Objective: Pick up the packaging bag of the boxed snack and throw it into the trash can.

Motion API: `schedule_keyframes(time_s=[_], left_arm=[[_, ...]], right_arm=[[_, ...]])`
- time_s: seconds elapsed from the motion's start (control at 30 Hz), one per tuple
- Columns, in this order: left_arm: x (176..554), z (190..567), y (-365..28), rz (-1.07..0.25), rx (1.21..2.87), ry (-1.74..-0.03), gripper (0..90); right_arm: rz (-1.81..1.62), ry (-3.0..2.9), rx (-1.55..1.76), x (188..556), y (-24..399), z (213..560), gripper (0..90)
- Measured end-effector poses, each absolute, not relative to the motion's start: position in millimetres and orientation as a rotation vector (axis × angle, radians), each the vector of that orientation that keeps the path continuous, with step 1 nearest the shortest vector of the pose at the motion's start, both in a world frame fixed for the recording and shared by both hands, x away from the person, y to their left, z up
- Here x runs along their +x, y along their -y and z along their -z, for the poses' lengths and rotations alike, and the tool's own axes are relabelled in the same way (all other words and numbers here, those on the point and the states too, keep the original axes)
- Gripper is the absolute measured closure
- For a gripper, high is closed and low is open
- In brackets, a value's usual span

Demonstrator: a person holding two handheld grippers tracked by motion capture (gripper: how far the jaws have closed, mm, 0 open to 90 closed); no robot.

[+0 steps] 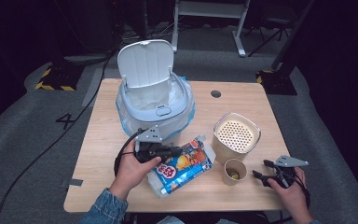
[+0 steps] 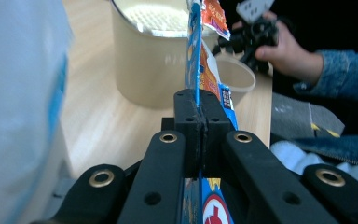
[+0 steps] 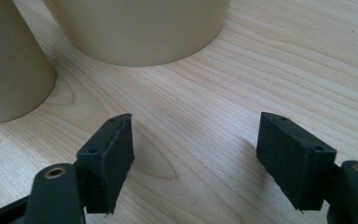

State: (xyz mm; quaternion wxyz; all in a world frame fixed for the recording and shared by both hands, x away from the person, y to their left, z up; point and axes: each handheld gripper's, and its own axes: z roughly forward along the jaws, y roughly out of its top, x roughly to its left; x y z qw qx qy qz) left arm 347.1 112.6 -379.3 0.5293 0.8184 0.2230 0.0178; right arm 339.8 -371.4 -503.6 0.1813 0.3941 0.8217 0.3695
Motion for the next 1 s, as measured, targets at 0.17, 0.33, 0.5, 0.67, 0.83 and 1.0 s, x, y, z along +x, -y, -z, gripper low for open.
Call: schedule_keyframes(time_s=[0.17,0.33,0.5,0.67,0.83,1.0], left_arm=[[346.3,365.9,-118.0,-0.091,1.900,-0.519,88.5],[345.9,351.8,-120.3,-0.126,1.867,-0.509,88.4],[347.4,335.9,-121.2,-0.174,1.858,-0.500,88.4],[350.2,315.0,-120.6,-0.215,1.838,-0.483,88.4],[351.8,302.0,-120.5,-0.241,1.818,-0.477,88.5],[352.2,284.5,-120.0,-0.284,1.785,-0.462,88.5]], right_arm=[[-1.043,-2.320,1.113,339.8,371.4,503.6,27.5],[-1.043,-2.320,1.113,339.7,371.4,503.6,27.5],[-1.043,-2.320,1.113,339.8,371.4,503.6,27.5],[-1.043,-2.320,1.113,339.7,371.4,503.6,27.5],[-1.043,-2.320,1.113,339.7,371.4,503.6,27.5],[-1.043,-2.320,1.113,339.7,371.4,503.6,27.5]])
